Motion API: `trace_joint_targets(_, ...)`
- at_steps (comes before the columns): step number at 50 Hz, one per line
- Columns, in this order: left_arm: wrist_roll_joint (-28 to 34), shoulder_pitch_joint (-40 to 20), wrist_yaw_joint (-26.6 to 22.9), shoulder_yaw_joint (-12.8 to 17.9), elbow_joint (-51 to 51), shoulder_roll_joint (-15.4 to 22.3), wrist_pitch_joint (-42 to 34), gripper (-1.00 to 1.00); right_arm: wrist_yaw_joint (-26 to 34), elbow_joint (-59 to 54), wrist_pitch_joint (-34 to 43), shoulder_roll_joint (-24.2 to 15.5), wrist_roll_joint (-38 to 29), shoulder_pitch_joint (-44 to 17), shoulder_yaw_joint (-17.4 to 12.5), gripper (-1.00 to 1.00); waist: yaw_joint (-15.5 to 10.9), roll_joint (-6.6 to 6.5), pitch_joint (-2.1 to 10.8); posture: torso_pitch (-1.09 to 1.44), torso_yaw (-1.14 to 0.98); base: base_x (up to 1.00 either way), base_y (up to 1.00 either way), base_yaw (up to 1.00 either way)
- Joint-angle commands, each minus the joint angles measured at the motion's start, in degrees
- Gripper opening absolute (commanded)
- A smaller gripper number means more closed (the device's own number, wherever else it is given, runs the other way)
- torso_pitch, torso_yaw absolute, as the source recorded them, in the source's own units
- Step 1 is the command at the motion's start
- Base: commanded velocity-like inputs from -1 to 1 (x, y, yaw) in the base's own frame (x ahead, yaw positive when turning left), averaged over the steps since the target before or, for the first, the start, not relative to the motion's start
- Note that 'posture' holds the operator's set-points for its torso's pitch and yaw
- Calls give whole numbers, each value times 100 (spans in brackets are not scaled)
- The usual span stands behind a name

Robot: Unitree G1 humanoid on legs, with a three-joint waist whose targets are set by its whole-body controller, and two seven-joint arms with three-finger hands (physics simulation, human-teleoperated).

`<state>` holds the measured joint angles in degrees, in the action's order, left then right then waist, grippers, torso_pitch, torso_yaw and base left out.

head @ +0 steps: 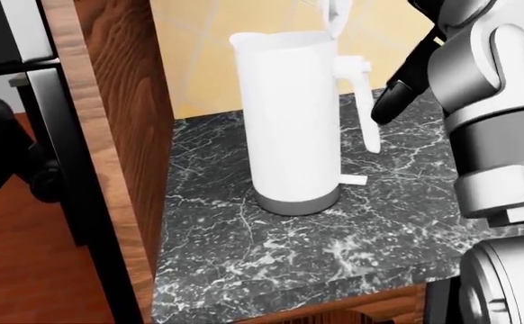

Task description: Close the lid of the electric kettle.

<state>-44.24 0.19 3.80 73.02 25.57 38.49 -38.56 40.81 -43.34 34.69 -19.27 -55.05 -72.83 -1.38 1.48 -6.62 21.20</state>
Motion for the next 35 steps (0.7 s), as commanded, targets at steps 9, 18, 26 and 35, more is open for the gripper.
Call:
trace_joint_targets(9,-22,-82,-34,-24,74,156,141,100,43,-226,-272,-47,-156,-615,109,100,-9,-30,-15,-64,0,0,0,0)
trace_joint_targets(18,-41,-79,-22,-12,77,164,131,100,459,-317,-460,-41,-500,-824,177,100,-3,-37,-23,-64,0,0,0,0)
trace_joint_targets(26,-40,-72,-20,-8,77,167,138,100,531,-520,-574,-18,-657,-1021,161,100,-6,-43,-26,-64,0,0,0,0)
trace_joint_targets(35,-69,-77,-10,11,82,182,131,100,382,-844,-663,61,-639,-1233,128,100,-5,-59,-35,-64,0,0,0,0)
